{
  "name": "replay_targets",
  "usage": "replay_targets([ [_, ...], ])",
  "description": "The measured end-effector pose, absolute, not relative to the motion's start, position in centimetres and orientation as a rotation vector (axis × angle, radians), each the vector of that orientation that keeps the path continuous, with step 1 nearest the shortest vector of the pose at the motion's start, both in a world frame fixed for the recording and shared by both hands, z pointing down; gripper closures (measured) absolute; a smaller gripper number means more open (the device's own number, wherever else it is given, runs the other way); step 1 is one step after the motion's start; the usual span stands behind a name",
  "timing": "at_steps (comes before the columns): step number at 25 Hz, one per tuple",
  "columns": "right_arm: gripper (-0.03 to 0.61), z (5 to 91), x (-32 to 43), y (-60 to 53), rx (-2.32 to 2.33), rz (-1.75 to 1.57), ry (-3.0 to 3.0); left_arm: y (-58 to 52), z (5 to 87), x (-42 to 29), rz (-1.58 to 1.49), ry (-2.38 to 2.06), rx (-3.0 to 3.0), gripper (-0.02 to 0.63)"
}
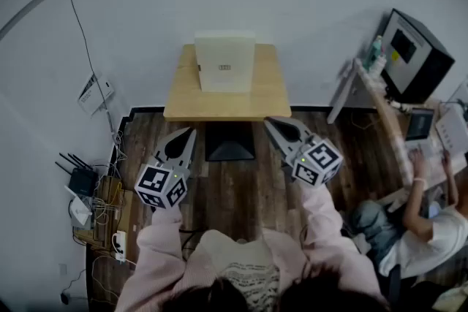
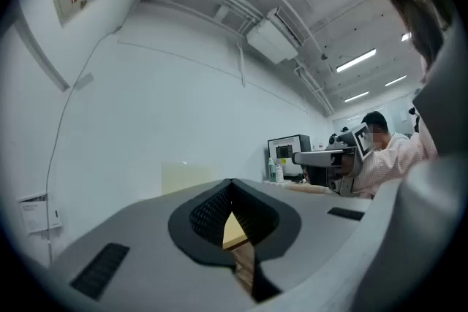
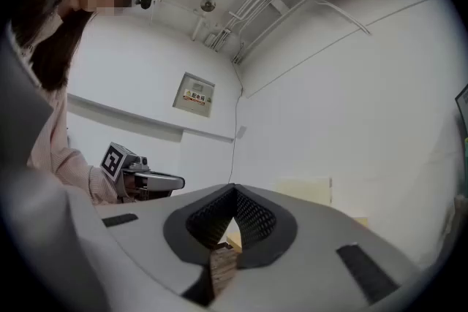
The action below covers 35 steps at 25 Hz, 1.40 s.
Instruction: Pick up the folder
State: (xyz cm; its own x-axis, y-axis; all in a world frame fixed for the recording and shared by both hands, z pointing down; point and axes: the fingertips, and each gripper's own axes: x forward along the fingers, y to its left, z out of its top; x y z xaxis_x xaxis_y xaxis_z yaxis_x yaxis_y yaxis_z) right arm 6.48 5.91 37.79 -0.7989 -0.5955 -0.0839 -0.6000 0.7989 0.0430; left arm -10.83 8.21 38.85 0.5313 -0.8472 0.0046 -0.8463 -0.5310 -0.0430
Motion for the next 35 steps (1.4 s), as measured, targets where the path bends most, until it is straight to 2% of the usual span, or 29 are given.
replay_targets([
  [35,0.579,39.6,6.8,2.3,-0.944,-0.004,2.928,5.4,39.8,-10.1,-0.047,1.564,-2.729,0.614],
])
